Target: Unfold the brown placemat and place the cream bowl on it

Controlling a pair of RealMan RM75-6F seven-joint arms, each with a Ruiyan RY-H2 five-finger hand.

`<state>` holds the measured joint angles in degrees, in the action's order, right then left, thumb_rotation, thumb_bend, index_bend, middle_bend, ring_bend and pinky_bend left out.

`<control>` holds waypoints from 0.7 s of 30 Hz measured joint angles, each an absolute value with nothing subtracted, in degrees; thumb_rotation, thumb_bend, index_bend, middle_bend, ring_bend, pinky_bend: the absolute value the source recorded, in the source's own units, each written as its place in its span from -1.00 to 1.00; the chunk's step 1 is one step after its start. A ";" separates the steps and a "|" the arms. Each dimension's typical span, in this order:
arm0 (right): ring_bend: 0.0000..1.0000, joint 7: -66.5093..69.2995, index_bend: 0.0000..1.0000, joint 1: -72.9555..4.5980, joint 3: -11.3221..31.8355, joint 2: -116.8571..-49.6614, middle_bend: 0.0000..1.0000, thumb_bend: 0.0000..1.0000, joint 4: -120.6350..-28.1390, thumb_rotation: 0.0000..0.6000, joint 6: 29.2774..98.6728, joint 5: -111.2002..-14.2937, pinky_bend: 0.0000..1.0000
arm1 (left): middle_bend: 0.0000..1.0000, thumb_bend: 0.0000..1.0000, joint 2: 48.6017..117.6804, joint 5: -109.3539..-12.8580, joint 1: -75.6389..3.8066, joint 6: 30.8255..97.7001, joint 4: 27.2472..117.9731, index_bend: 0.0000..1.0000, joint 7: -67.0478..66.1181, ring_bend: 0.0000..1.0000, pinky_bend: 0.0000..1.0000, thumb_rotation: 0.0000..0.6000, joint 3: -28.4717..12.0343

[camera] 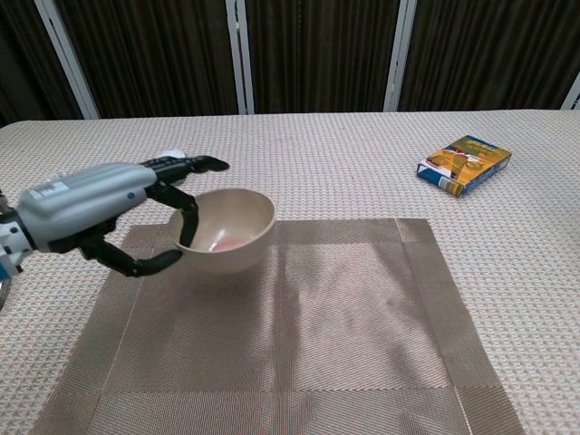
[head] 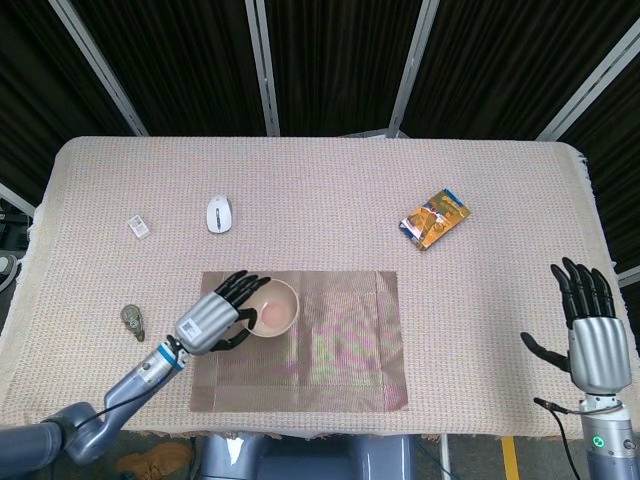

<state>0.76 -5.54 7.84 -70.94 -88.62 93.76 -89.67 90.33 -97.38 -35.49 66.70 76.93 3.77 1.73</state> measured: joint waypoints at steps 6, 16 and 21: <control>-1.00 1.38 -1.00 -5.43 7.98 -70.74 -1.00 -1.00 -88.30 1.00 93.71 -89.27 -1.00 | -1.00 -0.13 93.26 -96.41 -36.55 63.87 76.77 0.24 0.95 -1.00 -1.00 1.00 1.99; -1.00 1.80 -1.00 -5.33 8.01 -70.53 -1.00 -1.00 -88.30 1.00 93.91 -89.37 -1.00 | -1.00 -1.00 92.14 -96.00 -36.30 63.81 77.76 -0.66 0.21 -1.00 -1.00 1.00 2.72; -1.00 1.99 -1.00 -5.18 7.87 -70.34 -1.00 -1.00 -88.56 1.00 94.18 -89.69 -1.00 | -1.00 -1.00 89.39 -95.46 -35.33 65.25 80.14 -1.00 -0.58 -1.00 -1.00 1.00 2.69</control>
